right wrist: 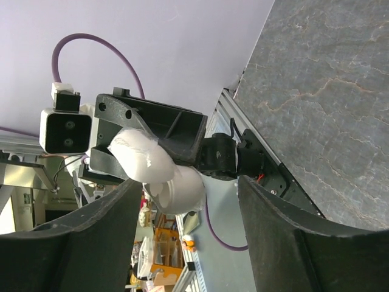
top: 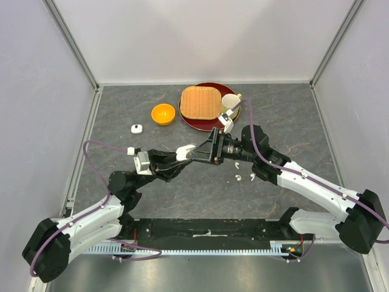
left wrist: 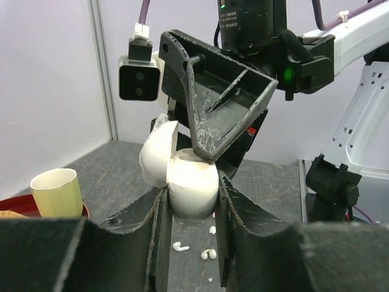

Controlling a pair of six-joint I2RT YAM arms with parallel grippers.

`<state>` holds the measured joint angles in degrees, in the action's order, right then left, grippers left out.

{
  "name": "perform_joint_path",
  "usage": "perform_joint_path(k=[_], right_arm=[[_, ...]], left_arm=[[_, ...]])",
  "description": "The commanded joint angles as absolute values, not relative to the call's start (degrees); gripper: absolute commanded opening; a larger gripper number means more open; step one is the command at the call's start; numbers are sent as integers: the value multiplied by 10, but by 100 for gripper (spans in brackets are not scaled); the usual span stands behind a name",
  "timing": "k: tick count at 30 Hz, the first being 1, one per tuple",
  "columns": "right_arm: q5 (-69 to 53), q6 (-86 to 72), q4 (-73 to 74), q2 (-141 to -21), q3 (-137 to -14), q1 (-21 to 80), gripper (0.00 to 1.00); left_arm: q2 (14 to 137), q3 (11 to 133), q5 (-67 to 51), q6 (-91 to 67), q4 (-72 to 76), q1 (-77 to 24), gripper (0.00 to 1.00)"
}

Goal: Insert the wireless bluetooth earbuds into the charging case
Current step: Adjust the charging case.

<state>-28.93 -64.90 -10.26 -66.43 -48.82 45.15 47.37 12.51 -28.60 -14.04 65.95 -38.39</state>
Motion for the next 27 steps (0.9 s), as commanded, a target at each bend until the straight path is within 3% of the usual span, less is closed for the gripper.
perform_joint_path(k=[1,18,24,27], right_arm=[[-301,-655,-134,-667,-483,452,64],[-307,-658,-147,-663,-482,453,39],[-304,-657,-146,-657,-483,454,37],[-303,-655,-143,-657,-483,453,41]], left_arm=[[477,149,-283,-123,699,-387,2],[492,153,-287,-130,700,-387,2],[497,152,-289,-134,700,-387,2],[497,152,-290,-133,700,-387,2]])
